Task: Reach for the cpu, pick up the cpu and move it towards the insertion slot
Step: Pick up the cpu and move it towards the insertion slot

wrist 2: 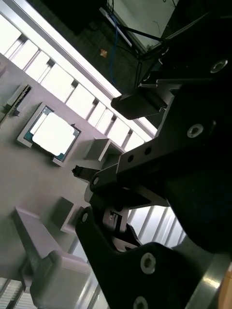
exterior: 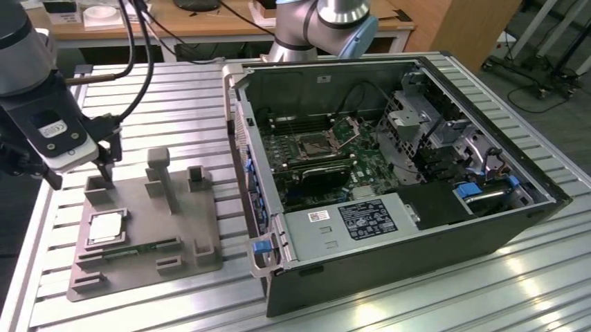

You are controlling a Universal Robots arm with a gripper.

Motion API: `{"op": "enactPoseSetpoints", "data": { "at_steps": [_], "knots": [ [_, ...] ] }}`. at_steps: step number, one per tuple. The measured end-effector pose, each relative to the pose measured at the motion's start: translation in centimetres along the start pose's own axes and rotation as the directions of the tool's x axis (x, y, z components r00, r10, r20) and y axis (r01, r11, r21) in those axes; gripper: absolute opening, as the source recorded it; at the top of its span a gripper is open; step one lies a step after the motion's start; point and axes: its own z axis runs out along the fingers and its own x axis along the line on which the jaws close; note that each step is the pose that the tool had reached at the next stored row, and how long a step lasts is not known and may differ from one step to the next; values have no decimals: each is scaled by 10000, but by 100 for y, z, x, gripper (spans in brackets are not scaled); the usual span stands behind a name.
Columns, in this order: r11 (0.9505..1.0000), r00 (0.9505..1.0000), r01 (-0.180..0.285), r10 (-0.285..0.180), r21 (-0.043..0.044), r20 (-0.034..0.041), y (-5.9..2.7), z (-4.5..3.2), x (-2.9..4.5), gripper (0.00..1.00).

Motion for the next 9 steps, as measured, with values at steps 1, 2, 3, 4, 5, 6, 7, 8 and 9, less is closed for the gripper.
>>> {"op": "enactPoseSetpoints", "data": {
  "at_steps": [1, 2, 3, 4, 5, 6, 7, 8, 9],
  "knots": [
    [10000, 10000, 0, 0, 0, 0, -3, 15, 0, 66],
    [10000, 10000, 1, -1, 0, -1, -6, 30, 1, 66],
    [10000, 10000, 1, -1, 0, 0, -8, 46, 1, 66],
    [10000, 10000, 0, 0, 0, 0, -11, 61, 1, 66],
    [10000, 10000, 0, 0, 0, 0, -13, 75, 1, 66],
    [10000, 10000, 0, 0, 0, 0, -15, 87, 2, 66],
    [10000, 10000, 1, -1, 0, 0, -17, 97, 1, 66],
    [10000, 10000, 0, 0, 1, -1, -19, 104, 2, 66],
    [10000, 10000, 0, 0, 0, 0, -19, 110, 2, 66]
  ]
}}
